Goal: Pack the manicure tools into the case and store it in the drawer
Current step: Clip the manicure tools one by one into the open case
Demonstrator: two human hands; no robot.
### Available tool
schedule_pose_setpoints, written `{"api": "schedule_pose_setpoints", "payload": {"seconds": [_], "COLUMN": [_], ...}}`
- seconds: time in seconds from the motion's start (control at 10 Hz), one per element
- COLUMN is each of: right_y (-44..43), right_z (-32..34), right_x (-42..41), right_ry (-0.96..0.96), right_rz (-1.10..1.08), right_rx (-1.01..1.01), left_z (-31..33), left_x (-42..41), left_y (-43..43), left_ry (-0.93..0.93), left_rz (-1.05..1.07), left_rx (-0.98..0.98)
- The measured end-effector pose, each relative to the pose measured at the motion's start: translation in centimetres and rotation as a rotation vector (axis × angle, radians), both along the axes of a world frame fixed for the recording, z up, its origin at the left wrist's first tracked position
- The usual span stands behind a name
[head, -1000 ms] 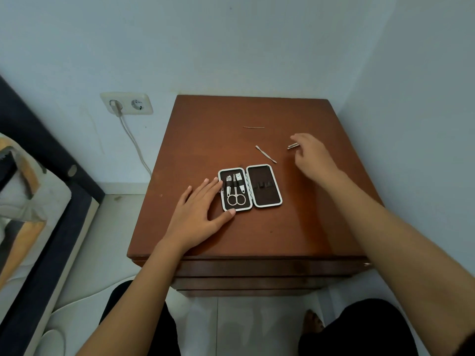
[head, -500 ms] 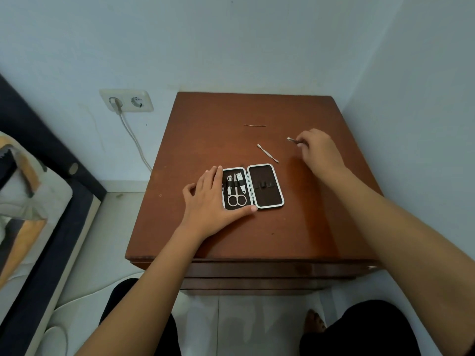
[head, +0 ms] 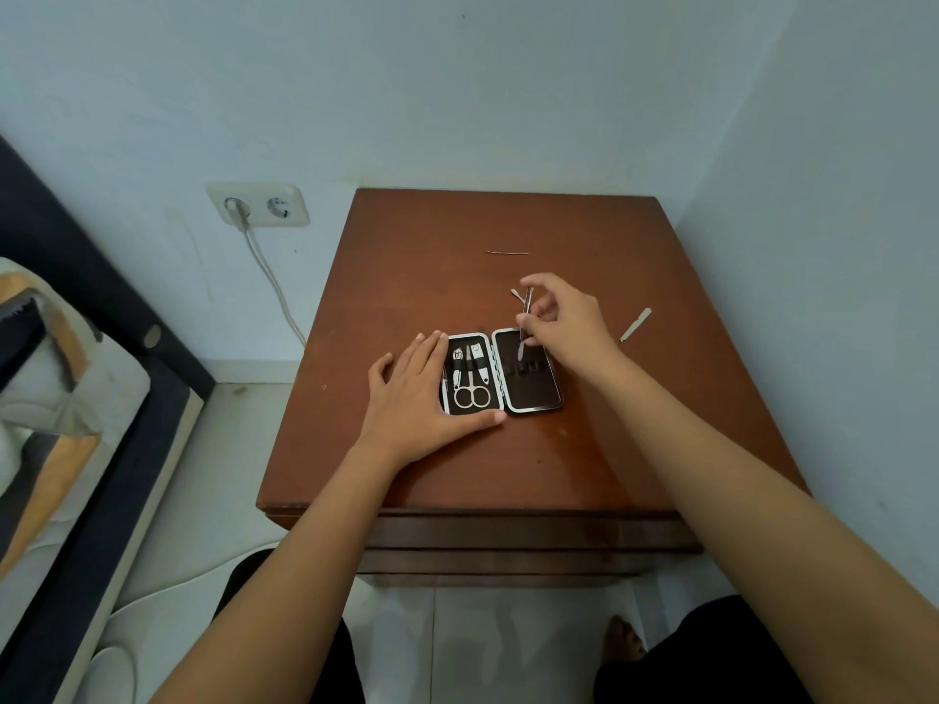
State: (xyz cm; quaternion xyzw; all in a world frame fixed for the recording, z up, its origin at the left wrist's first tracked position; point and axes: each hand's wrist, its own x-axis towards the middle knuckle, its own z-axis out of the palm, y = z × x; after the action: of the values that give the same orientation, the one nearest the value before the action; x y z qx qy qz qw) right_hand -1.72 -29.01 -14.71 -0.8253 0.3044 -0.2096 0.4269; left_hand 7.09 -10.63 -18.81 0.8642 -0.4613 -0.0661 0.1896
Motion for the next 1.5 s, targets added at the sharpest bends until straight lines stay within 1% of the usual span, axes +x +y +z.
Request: {"api": "schedule_pose_setpoints", "payload": {"seconds": [0.1, 0.2, 0.3, 0.5, 0.6, 0.7, 0.8, 0.9, 1.1, 1.5], "right_y": [-0.6, -0.6, -0.1, 0.4, 0.9, 1.5, 2.3, 3.0, 3.8, 4.7], "right_z": [0.0, 0.1, 0.0, 0.2, 0.0, -1.2, -2.4, -3.1, -4.0, -4.0], "right_x": [0.6, 1.1, 1.2, 0.0, -1.3, -2.4, -2.8, -2.8, -2.6, -3.3], "right_ry": [0.113, 0.235, 0.361, 0.49, 0.461, 0.408, 0.382, 0.342, 0.338, 0.255], "right_rz": [0.048, 0.146, 0.231, 0.27, 0.305, 0.379, 0.391, 0.353, 0.371, 0.364], "right_rx": [-0.029, -0.023, -0.142, -0.309, -0.463, -0.556, -0.539, -0.495, -0.482, -0.395], "left_z": [-0.3, -0.5, -0.7, -0.5, -0.4, -0.5, -0.6, -0.7, -1.3, -1.1], "left_x": [0.5, 0.8, 0.5, 0.1, 0.1, 0.3, 0.7, 1.2, 1.8, 1.9], "left_y": [-0.1, -0.1, 0.0, -0.3, -0.2, -0.1, 0.1, 0.2, 0.4, 1.0], "left_ry": [-0.006, -0.021, -0.024, -0.026, -0.028, -0.028, -0.032, -0.029, -0.023, -0.034], "left_rz": [0.004, 0.01, 0.018, 0.026, 0.027, 0.035, 0.042, 0.049, 0.068, 0.063], "left_rx": [0.008, 0.012, 0.002, -0.015, -0.017, -0.019, -0.016, -0.012, -0.007, 0.0]}}
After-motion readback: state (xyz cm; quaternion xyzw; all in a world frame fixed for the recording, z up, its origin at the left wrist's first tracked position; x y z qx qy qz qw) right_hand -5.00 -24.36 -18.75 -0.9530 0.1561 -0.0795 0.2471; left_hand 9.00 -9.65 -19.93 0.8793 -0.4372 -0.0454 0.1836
